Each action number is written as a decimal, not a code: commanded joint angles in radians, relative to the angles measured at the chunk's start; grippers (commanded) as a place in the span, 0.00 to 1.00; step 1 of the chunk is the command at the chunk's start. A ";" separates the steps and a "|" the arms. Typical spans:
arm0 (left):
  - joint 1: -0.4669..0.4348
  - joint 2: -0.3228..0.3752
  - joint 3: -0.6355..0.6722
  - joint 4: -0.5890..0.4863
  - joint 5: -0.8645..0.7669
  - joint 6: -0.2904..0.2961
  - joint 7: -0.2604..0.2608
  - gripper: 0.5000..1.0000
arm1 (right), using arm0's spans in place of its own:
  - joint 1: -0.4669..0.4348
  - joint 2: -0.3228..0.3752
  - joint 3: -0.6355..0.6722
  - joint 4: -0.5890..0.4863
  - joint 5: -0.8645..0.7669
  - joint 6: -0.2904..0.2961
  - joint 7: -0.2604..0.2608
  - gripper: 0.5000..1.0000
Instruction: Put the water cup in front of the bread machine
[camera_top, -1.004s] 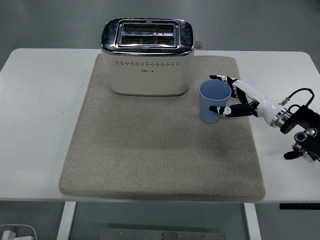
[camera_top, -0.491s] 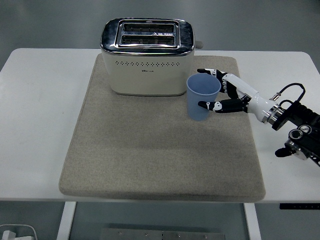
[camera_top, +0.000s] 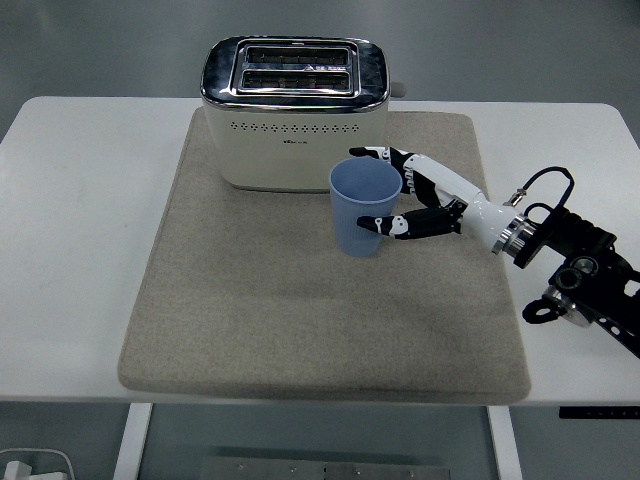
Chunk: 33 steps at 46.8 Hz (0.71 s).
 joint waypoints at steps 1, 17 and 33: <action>0.000 0.000 -0.001 0.000 0.000 0.000 0.000 1.00 | 0.015 0.022 -0.023 0.000 -0.002 -0.012 -0.002 0.00; 0.000 0.000 -0.001 0.000 0.000 0.000 0.000 1.00 | 0.061 0.167 -0.062 -0.064 -0.014 -0.046 -0.008 0.00; 0.000 0.000 0.001 0.000 0.000 0.000 0.000 1.00 | 0.109 0.315 -0.099 -0.181 -0.013 -0.056 -0.008 0.00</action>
